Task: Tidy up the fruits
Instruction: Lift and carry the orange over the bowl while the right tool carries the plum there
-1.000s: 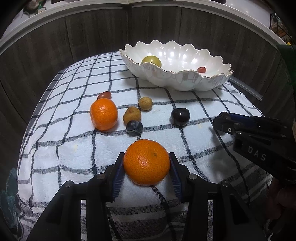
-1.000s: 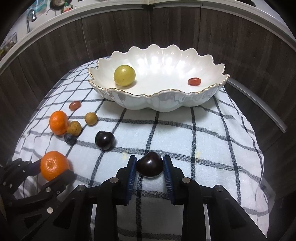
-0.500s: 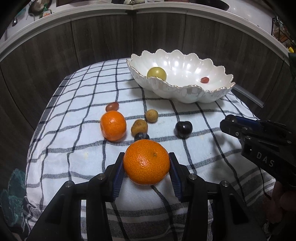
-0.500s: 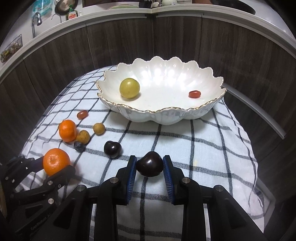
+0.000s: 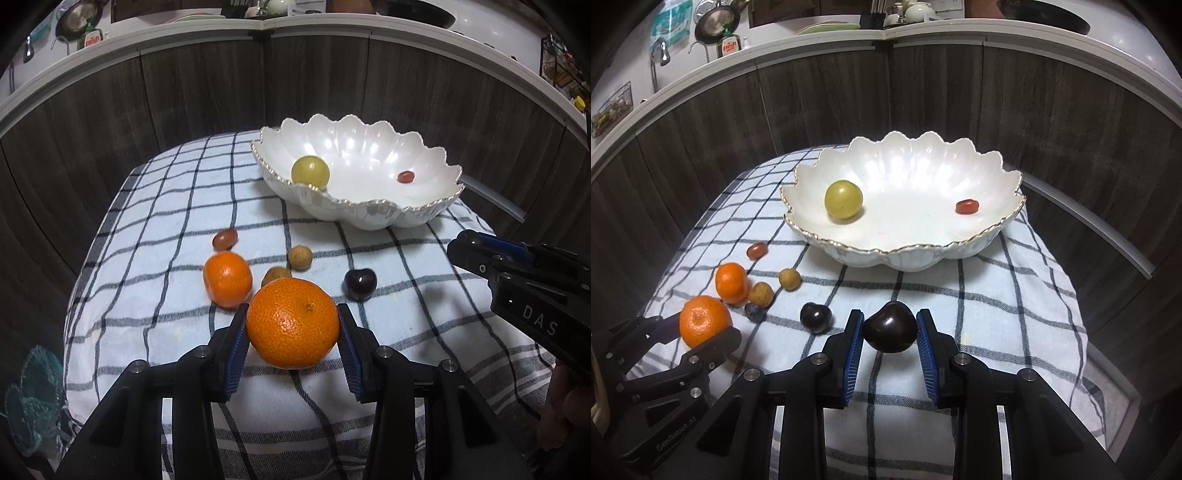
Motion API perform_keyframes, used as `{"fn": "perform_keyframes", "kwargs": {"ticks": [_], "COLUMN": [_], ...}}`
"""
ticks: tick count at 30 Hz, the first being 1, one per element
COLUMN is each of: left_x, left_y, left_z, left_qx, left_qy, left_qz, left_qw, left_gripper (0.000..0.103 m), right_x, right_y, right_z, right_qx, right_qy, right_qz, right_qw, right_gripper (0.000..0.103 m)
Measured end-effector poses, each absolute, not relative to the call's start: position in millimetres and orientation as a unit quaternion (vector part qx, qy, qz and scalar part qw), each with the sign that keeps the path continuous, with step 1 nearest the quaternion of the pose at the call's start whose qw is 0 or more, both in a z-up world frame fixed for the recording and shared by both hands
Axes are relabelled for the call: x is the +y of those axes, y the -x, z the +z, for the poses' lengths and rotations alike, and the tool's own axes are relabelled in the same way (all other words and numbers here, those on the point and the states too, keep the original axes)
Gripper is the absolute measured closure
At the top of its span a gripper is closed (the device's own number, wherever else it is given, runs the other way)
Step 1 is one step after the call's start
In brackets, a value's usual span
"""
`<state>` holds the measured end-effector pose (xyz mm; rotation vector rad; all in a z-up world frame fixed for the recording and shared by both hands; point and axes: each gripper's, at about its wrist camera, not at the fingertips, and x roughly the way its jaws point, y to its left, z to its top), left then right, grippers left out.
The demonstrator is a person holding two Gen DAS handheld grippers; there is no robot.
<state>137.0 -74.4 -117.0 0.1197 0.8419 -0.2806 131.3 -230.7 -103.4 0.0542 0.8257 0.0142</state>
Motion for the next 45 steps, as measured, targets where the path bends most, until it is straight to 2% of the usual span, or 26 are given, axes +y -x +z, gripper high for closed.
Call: {"fn": "perform_keyframes", "kwargs": {"ticks": [25,45], "left_x": [-108,-126], "left_y": [-173,-218], "left_z": [-59,-37], "left_qx": [0.36,0.346], "left_qy": [-0.052,-0.046], "left_qz": [-0.159,-0.164], "left_qw": [0.918,0.923], "left_gripper": [0.059,0.059], "right_x": [-265,-279], "right_y": [-148,-177], "right_z": [-50,-28], "right_qx": [0.342,0.321], "right_qy": [-0.033,-0.029], "right_qz": [-0.024,-0.039], "right_qw": [0.939,0.946], "right_gripper": [0.073,0.073]}}
